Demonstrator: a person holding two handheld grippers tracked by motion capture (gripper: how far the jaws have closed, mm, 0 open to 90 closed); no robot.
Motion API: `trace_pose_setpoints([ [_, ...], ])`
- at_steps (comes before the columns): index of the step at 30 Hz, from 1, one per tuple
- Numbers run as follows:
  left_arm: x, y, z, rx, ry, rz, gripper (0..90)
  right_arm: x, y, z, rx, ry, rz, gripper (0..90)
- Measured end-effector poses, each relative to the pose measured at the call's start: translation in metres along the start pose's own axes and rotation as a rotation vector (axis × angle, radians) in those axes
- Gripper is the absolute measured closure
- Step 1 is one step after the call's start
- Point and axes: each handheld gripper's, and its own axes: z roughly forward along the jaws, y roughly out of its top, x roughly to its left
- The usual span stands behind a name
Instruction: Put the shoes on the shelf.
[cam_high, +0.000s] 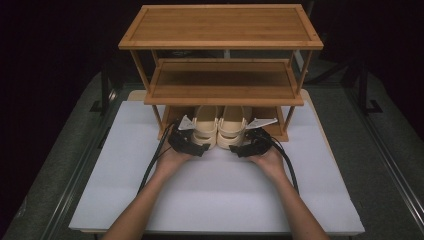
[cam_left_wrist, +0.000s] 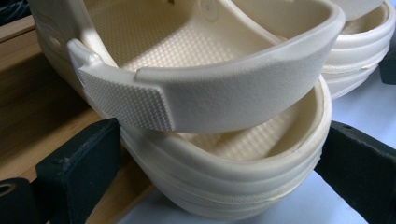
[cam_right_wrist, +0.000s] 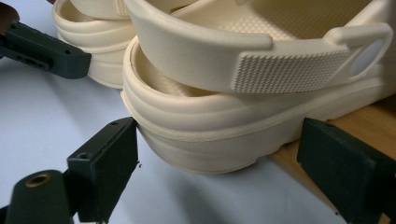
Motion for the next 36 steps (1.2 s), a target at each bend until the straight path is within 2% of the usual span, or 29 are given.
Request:
trace_pose_setpoints([
  [7,0.002,0.007,0.011,-0.002,0.009,-0.003,2.0,-0.008,0.005,0.002,0.004,-0.032,-0.003,12.8],
  [9,0.003,0.010,0.016,-0.008,0.013,-0.011,2.1,-0.015,0.007,0.004,-0.001,-0.036,-0.006,12.9],
  [17,0.004,0.017,0.029,-0.021,0.024,-0.008,2.1,-0.026,0.011,0.007,0.006,-0.069,0.022,13.3],
  [19,0.002,0.019,0.035,-0.028,0.033,-0.035,2.2,-0.029,0.010,0.007,0.004,-0.074,0.034,13.4],
  [22,0.002,0.020,0.037,-0.038,0.044,-0.036,2.3,-0.031,0.009,0.006,0.007,-0.074,0.046,13.7],
  [25,0.002,0.020,0.036,-0.037,0.036,-0.047,2.4,-0.031,0.009,0.004,0.005,-0.073,0.049,13.7],
  [31,0.004,0.021,0.028,-0.034,0.027,-0.035,4.6,-0.029,0.009,-0.005,-0.008,-0.059,0.065,13.6],
  [33,0.005,0.023,0.017,-0.040,-0.012,-0.066,4.6,-0.029,0.006,-0.012,-0.019,-0.054,0.062,13.5],
  [36,0.007,0.022,0.006,-0.044,-0.007,-0.049,4.6,-0.028,0.002,-0.018,-0.024,-0.053,0.055,13.4],
])
